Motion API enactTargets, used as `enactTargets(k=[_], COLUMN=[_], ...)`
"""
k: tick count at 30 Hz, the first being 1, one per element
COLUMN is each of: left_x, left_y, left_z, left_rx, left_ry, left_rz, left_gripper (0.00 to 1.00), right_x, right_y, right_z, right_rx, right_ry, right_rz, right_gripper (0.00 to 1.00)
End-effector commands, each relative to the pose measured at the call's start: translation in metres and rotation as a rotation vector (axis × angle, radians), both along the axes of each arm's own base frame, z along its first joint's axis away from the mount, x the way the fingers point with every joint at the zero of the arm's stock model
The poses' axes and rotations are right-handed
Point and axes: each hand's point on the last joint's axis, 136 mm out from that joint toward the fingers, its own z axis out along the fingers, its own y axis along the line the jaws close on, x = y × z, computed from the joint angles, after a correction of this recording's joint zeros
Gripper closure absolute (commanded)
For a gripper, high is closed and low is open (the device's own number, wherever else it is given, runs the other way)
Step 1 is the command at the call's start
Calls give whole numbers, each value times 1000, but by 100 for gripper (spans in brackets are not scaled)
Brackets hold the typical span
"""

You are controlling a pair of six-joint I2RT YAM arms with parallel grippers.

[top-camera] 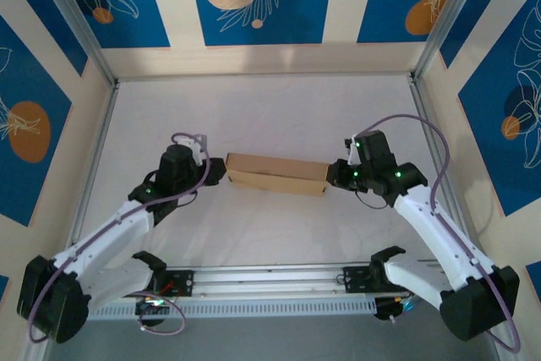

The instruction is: Fold the paper box

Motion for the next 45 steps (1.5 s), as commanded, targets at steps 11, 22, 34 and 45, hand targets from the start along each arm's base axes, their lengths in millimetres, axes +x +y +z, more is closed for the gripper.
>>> enactTargets(k=[11, 22, 34, 45], left_x=[-72, -6, 39, 17], left_y=[26, 0, -17, -19], left_z=[-62, -33, -81, -104], left_rx=[84, 334, 372, 302], left_ry=[217, 65, 115, 199], left_rz=[71, -91, -136, -163], left_gripper=[88, 39, 43, 56], right_x=[-66, -24, 13, 30], right_y=[-13, 1, 13, 22], right_z=[-38, -43, -99, -123], right_rx=[-102, 62, 67, 15], right_ry=[136, 228, 368, 417], right_rz=[-62, -126, -107, -22], right_gripper=[77, 43, 41, 67])
